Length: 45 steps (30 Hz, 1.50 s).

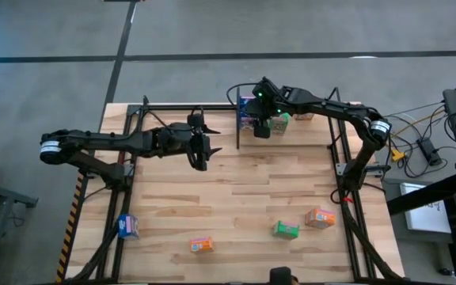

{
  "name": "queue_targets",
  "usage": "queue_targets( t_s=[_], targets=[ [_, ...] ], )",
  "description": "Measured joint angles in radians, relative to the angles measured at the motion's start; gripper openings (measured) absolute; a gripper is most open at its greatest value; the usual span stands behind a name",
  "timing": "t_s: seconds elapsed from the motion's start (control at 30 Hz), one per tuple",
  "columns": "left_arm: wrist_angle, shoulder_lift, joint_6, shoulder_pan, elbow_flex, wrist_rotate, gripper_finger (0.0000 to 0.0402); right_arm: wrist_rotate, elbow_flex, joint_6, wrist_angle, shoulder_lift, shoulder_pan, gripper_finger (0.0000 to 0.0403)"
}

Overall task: Stack cereal on shelf
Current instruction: Put the top blue cereal box on the shelf aligned with the other blue cereal box on the shelf, then put the green cereal box on the shelf aligned with the other green cereal box on the shelf

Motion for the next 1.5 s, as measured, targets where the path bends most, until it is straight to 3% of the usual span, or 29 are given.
queue_targets(
  t_s=[0.33, 0.83, 1.13, 1.5],
  targets=[
    [0.0, 0.0, -0.002, 0.0, 0.0, 0.0, 0.0233, 0.001, 0.024, 0.005, -0.008, 0.0, 0.0, 0.0224],
    [-0.001, 0.0, -0.002, 0.0, 0.0, 0.001, 0.0233, 0.0, 0.129, 0.134, -0.175, -0.04, 0.035, 0.0221],
    [0.0, 0.0, -0.002, 0.0, 0.0, 0.001, 0.0233, 0.001, 0.115, 0.247, -0.2, -0.12, 0.131, 0.0195],
    [0.008, 0.0, -0.019, 0.0, 0.0, 0.003, 0.0233, -0.004, 0.112, 0.54, -0.384, -0.152, 0.362, 0.0178]
  ],
)
